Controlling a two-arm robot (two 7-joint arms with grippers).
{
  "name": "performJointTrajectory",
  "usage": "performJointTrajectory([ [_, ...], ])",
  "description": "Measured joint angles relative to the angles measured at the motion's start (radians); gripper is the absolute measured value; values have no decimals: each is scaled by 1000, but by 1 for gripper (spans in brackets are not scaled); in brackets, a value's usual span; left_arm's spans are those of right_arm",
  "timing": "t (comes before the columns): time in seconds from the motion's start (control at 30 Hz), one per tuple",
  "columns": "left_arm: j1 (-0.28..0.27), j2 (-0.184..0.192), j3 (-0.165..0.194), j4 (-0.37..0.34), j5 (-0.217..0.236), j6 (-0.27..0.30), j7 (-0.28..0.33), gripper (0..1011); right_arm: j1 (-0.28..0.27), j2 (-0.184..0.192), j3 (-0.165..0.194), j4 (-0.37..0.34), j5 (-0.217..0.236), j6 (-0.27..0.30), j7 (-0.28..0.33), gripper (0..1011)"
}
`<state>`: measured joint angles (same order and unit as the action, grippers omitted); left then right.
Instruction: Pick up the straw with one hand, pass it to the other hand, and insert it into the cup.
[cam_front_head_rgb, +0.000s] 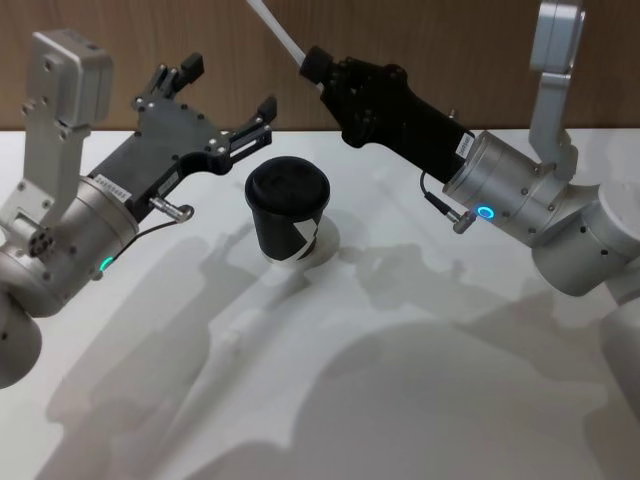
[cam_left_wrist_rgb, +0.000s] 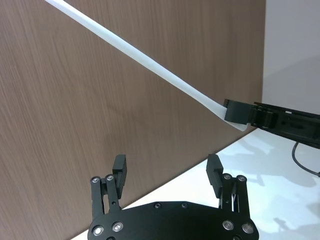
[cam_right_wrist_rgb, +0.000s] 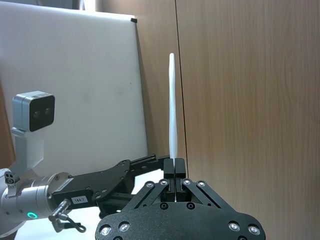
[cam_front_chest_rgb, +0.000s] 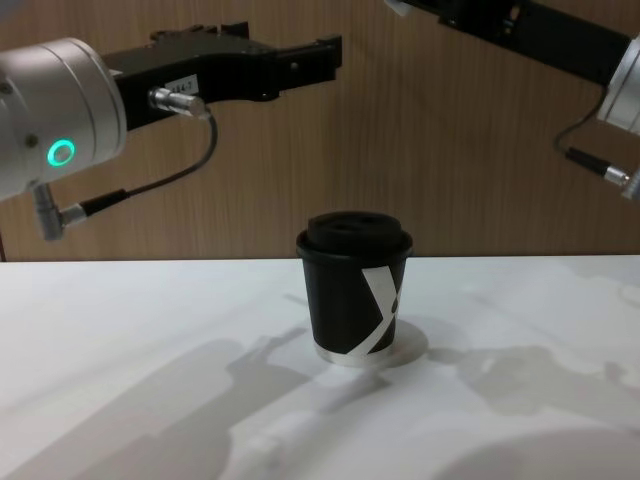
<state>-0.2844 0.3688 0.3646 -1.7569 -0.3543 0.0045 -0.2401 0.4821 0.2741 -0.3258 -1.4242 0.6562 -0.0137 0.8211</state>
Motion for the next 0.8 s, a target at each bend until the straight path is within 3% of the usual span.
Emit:
performJointTrajectory([
  [0.23, 13, 13, -20, -17, -36, 23, -35, 1003, 0, 0, 0, 0, 0, 0, 0, 15],
  [0.57, 28, 15, -58, -19, -146, 30, -115, 1003, 0, 0, 0, 0, 0, 0, 0, 15],
  [0.8, 50, 13, -95, -9, -241, 4, -179, 1003, 0, 0, 0, 0, 0, 0, 0, 15],
])
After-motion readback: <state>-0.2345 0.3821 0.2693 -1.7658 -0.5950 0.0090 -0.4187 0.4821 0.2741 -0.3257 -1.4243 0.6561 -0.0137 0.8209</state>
